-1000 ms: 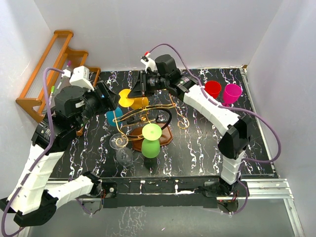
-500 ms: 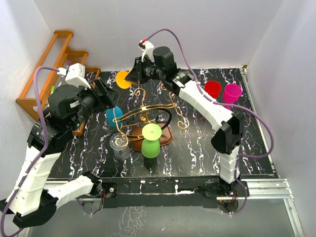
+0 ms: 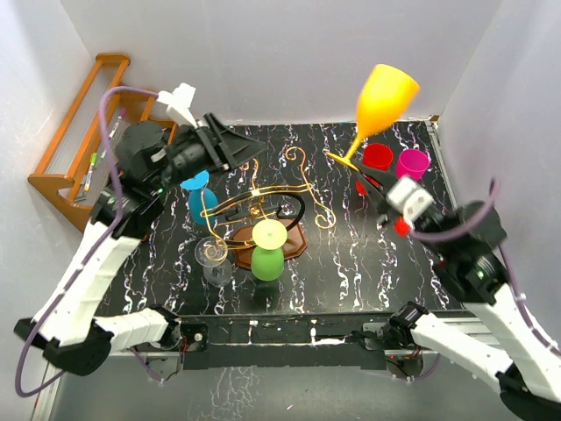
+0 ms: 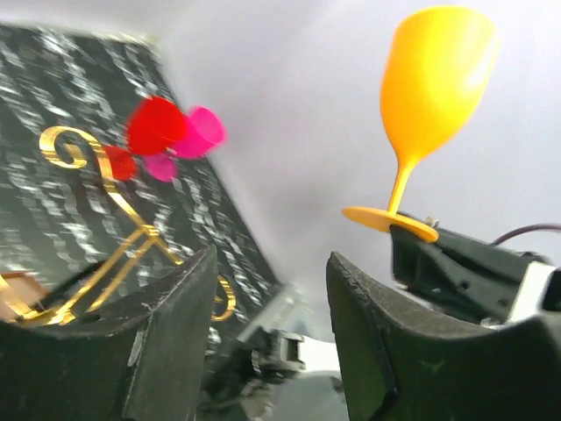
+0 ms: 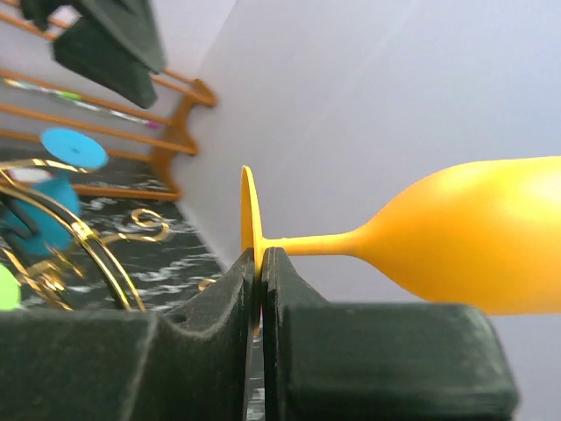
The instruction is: Take the wine glass off the wine glass rack
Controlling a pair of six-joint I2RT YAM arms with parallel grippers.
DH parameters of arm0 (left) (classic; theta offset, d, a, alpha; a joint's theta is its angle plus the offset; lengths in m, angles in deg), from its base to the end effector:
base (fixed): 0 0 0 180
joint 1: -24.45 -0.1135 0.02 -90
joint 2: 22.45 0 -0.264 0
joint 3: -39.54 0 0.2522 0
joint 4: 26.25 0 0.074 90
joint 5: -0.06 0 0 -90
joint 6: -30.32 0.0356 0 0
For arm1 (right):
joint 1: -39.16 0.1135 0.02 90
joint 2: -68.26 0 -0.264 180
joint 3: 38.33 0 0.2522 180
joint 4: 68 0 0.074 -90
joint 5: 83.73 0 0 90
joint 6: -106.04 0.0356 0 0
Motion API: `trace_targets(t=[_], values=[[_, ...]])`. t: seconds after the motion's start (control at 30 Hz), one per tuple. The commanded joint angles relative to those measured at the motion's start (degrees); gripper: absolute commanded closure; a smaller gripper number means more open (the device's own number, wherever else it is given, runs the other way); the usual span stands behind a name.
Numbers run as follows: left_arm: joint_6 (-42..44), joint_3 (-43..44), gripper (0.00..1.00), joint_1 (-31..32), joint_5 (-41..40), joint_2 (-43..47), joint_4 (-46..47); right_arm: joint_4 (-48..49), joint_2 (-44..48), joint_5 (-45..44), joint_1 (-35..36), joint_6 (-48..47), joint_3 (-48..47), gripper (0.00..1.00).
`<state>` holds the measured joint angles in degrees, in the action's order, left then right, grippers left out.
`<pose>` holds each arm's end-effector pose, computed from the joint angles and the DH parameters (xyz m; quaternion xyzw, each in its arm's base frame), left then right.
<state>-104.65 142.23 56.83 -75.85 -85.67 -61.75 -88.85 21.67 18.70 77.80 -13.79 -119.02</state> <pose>0.1676 -0.1166 0.5170 0.0149 0.6828 -0.5188 0.5142 0.1149 0.1017 0.4716 -0.4174 0.4625 0.1269 0.7719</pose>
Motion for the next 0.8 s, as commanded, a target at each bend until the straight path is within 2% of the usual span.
trace_targets(t=[0.0, 0.1, 0.2, 0.37, 0.77], values=[[-15.02, -2.12, 0.47, 0.00, 20.25, -5.75, 16.53, 0.32, 7.37, -0.02, 0.24, -22.71, 10.91, 0.92], [-28.72, -5.69, 0.42, 0.03, 27.90, -8.83, 28.00, -0.53, 9.44, -0.98, 0.22, -24.97, 13.42, 0.92], [-35.98, -8.46, 0.40, 0.06, 30.89, -9.83, 34.21, 2.92, 9.78, -1.49, 0.18, -27.28, 15.89, 0.92], [-34.87, -7.89, 0.38, 0.06, 30.89, -10.01, 29.10, 9.64, 7.69, -2.09, 0.28, -29.11, 17.01, 0.92], [-35.61, -9.70, 0.37, 0.12, 30.31, -11.14, 28.91, 16.48, 3.11, -0.16, 0.51, -30.85, 16.22, 0.92]])
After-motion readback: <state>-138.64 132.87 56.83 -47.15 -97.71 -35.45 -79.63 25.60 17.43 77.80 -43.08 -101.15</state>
